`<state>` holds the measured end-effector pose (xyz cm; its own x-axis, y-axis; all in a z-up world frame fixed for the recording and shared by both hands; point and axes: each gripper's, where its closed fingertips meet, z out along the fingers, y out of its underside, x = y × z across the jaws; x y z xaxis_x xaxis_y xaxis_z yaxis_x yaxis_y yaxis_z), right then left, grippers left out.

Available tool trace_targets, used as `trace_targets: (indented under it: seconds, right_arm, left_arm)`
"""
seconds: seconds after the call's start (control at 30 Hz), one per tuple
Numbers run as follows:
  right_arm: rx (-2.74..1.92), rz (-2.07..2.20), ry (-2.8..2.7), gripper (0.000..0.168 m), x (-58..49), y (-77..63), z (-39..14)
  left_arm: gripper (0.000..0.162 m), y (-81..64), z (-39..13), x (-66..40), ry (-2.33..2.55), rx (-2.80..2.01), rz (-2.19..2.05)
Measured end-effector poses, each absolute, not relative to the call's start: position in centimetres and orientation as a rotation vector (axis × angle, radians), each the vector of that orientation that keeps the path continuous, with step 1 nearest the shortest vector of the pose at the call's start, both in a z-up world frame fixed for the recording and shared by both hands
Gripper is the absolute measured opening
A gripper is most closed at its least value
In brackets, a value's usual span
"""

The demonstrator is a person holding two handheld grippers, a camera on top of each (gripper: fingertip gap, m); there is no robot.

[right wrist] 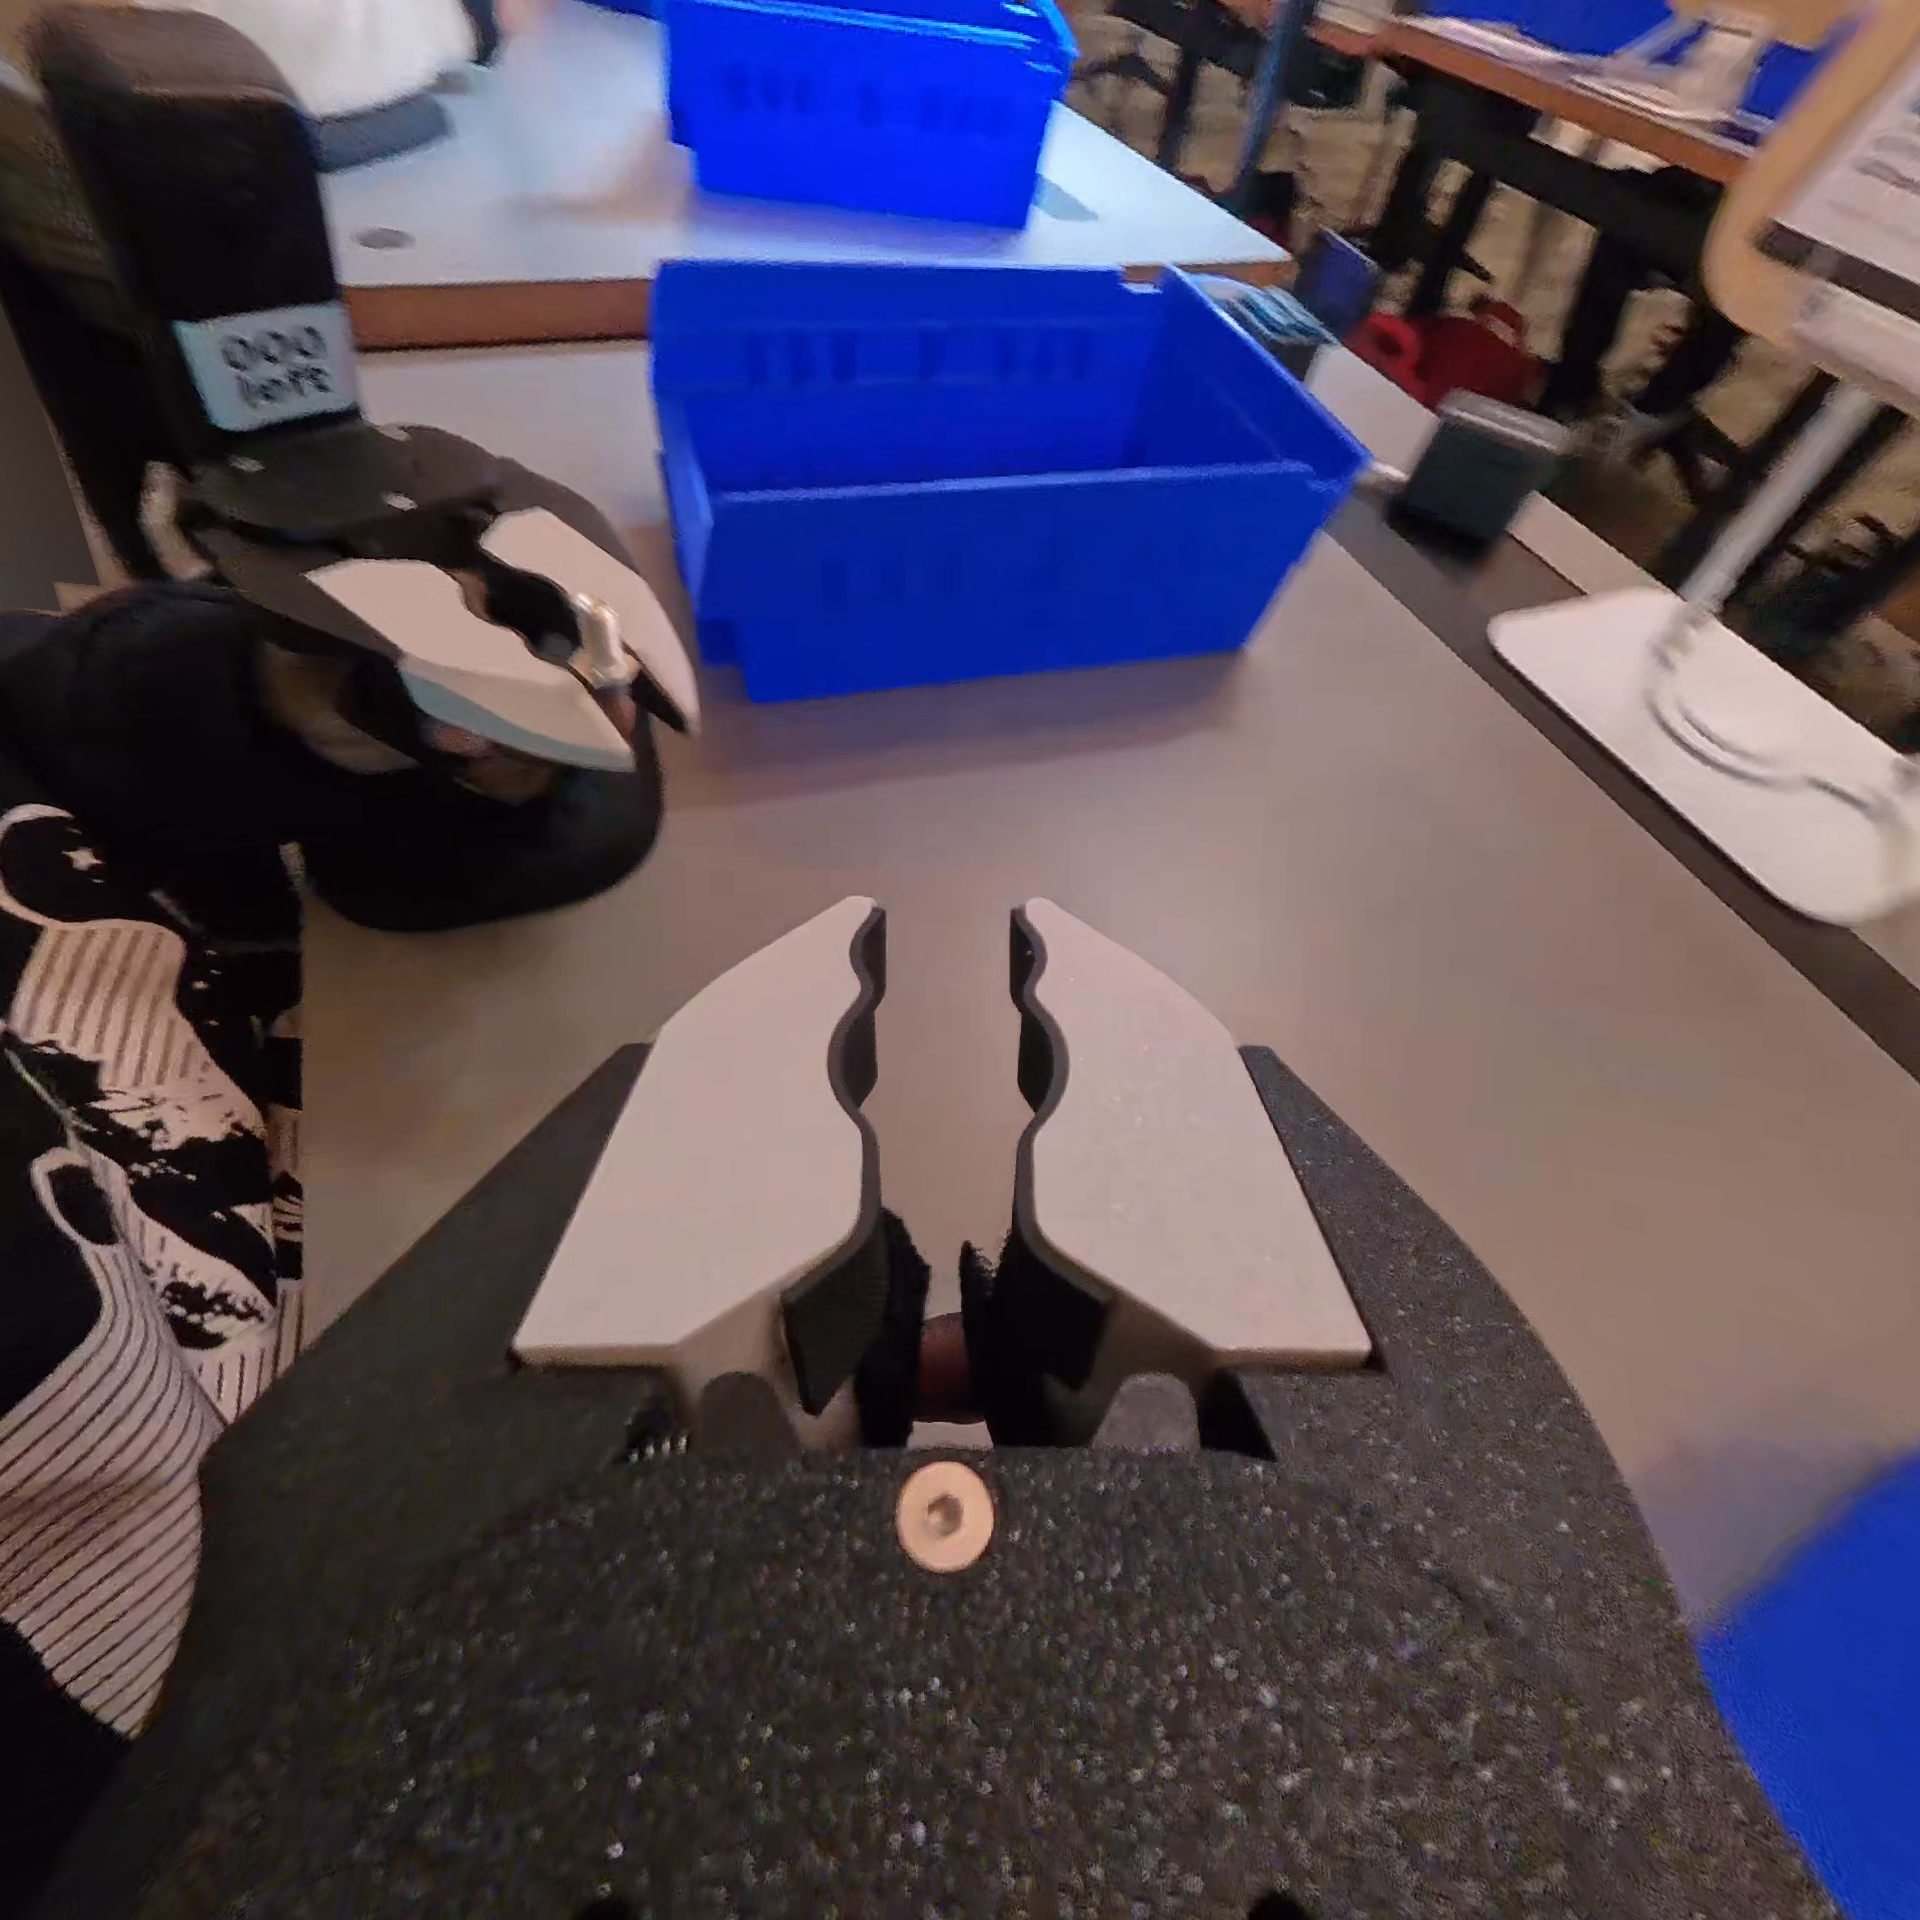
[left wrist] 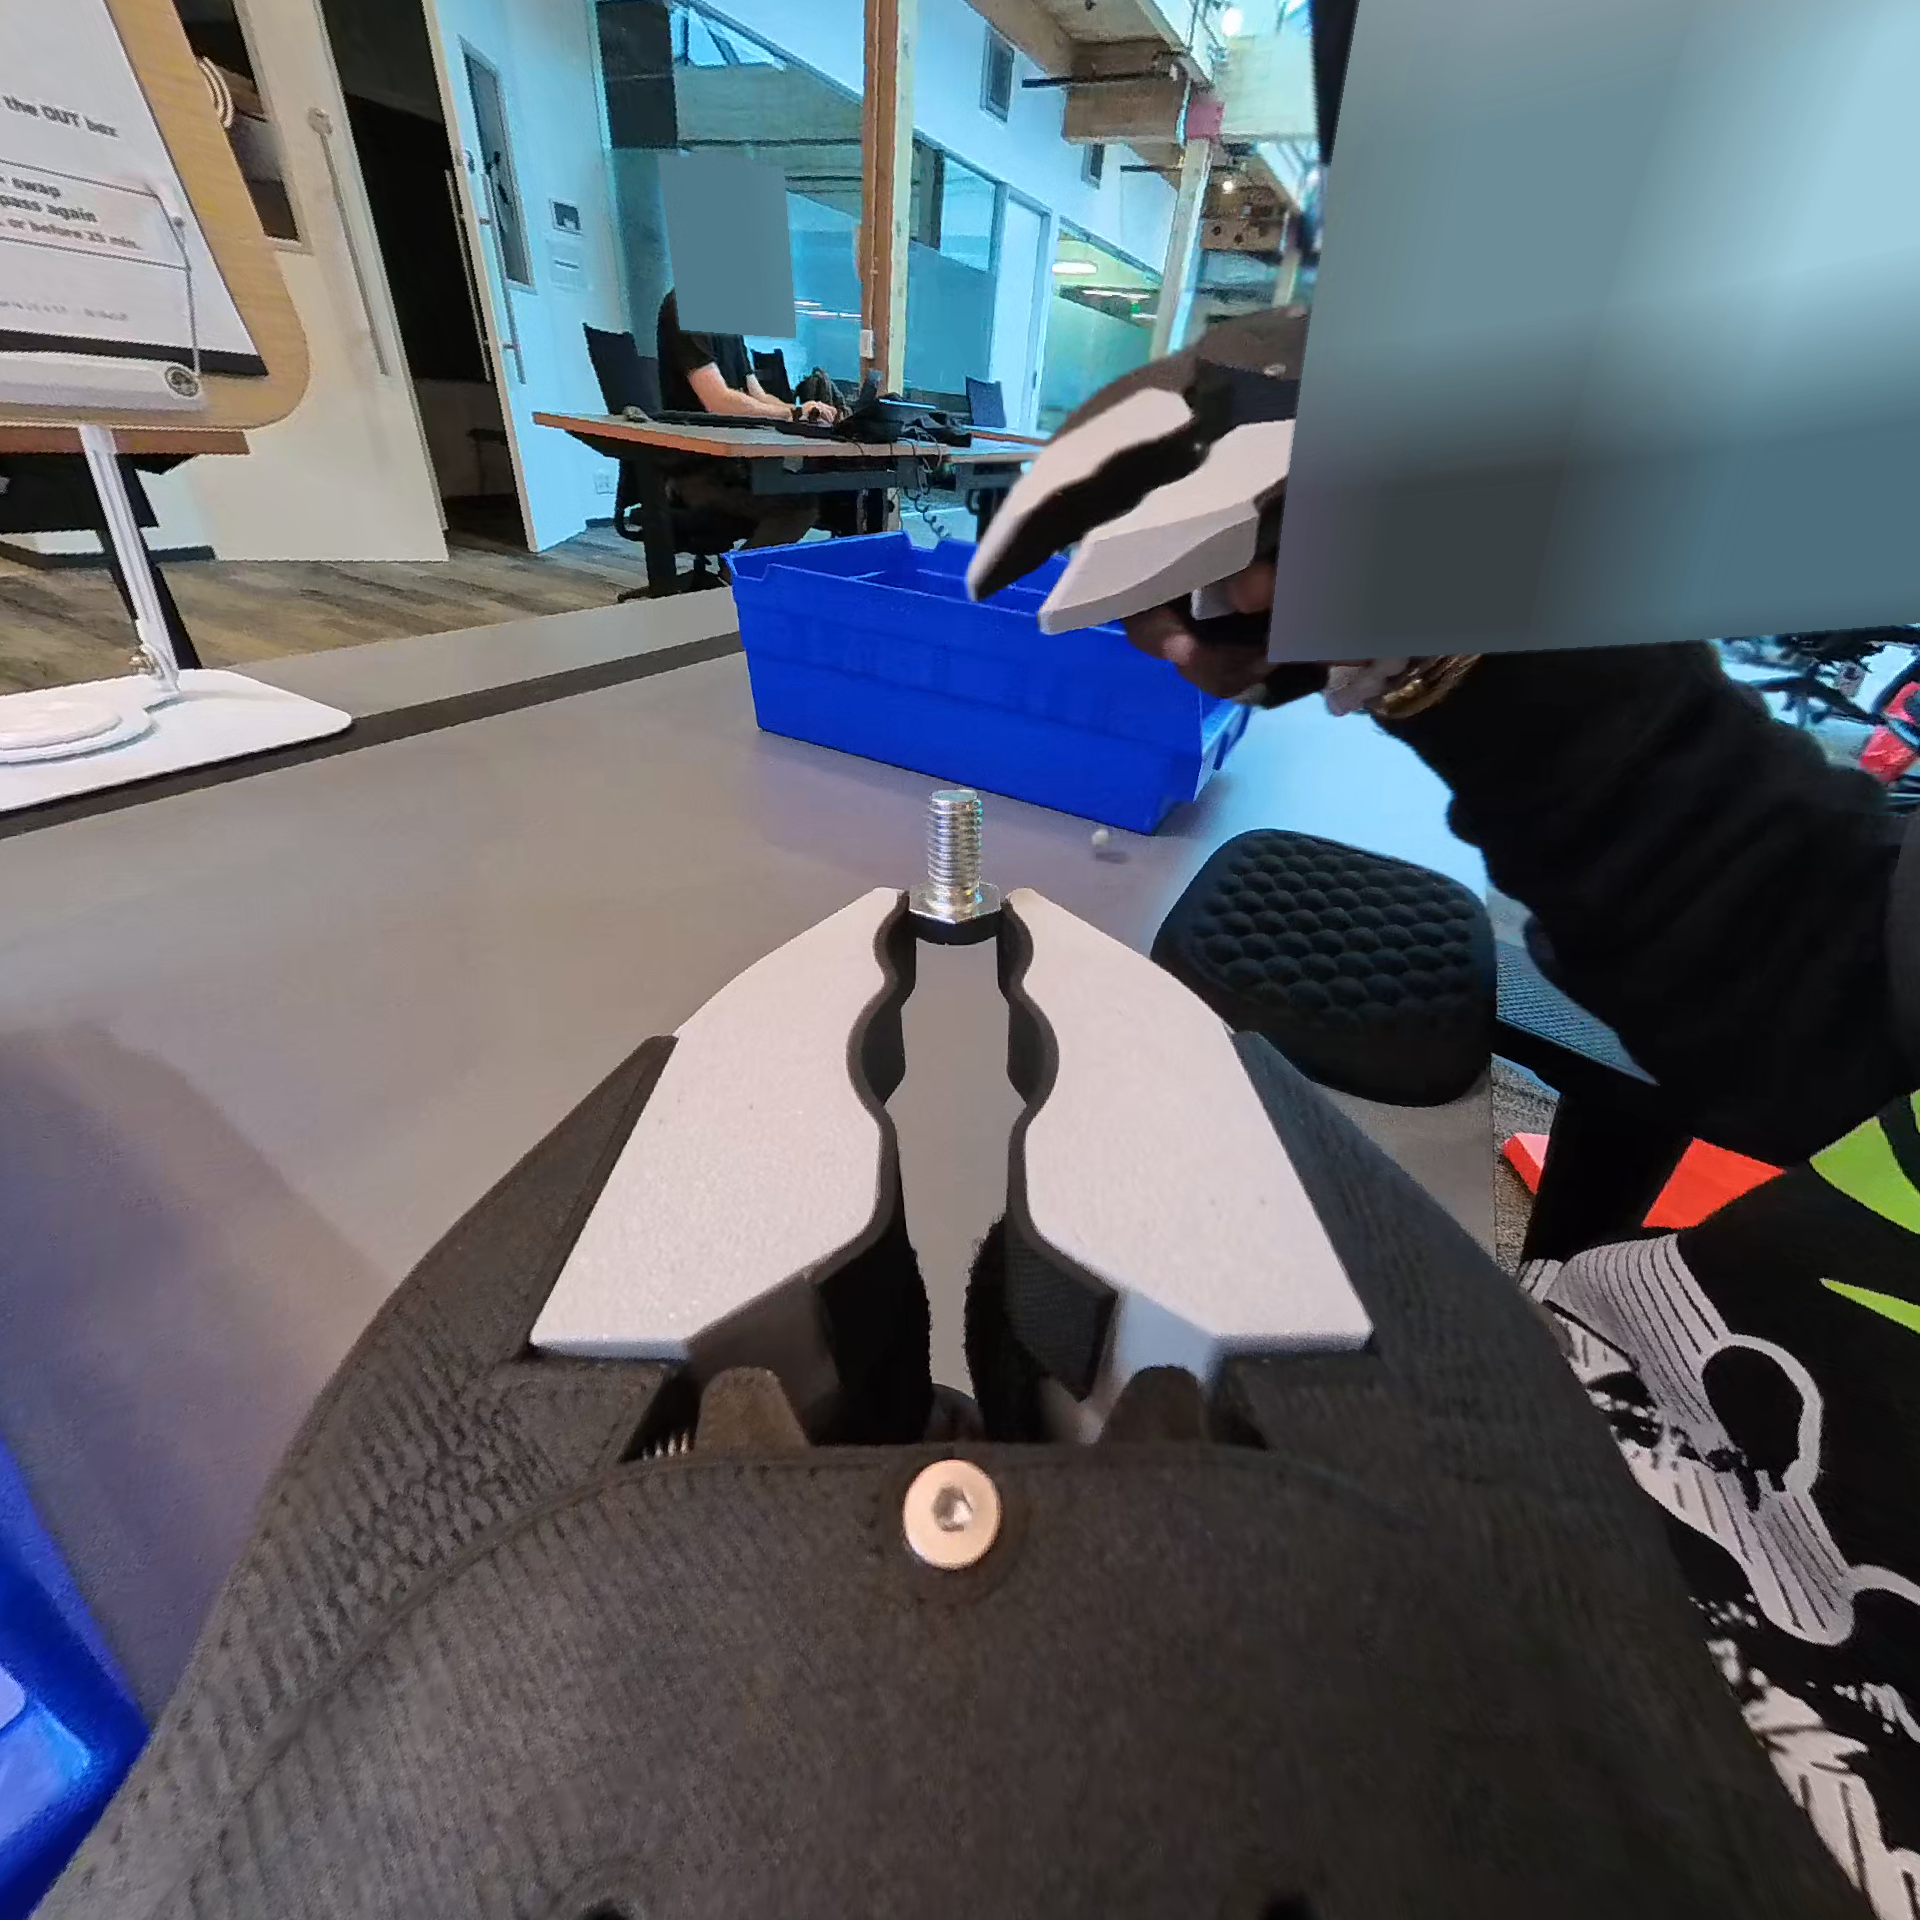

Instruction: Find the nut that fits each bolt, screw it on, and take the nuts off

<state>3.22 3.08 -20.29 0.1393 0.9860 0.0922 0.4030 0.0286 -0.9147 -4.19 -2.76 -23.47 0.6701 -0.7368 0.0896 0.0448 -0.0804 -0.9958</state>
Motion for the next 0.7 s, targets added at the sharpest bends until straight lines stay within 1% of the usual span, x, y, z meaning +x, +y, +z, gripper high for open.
trace_targets:
  seconds: [0.2,0.33,0.4,0.6,0.7]
  right_arm:
    - [-1.671,0.684,-1.143,0.024,10.6,5.0,-20.7]
    - [-1.770,0.635,-1.014,0.023,14.4,5.5,-21.9]
    - [-1.831,0.622,-0.979,0.020,15.6,5.3,-23.1]
    - [-2.061,0.462,-0.957,0.020,17.6,5.5,-28.2]
    - [-2.111,0.405,-0.951,0.018,18.1,5.9,-29.3]
  left_arm:
    - [0.015,-2.9,-23.5,-4.1,0.610,-1.523,-0.716]
    - [0.015,-3.0,-23.5,-3.9,0.627,-1.519,-0.708]
    - [0.015,-3.0,-23.6,-3.8,0.635,-1.521,-0.705]
    - [0.015,-3.1,-23.6,-3.7,0.645,-1.523,-0.703]
    - [0.015,-3.1,-23.7,-3.7,0.647,-1.525,-0.701]
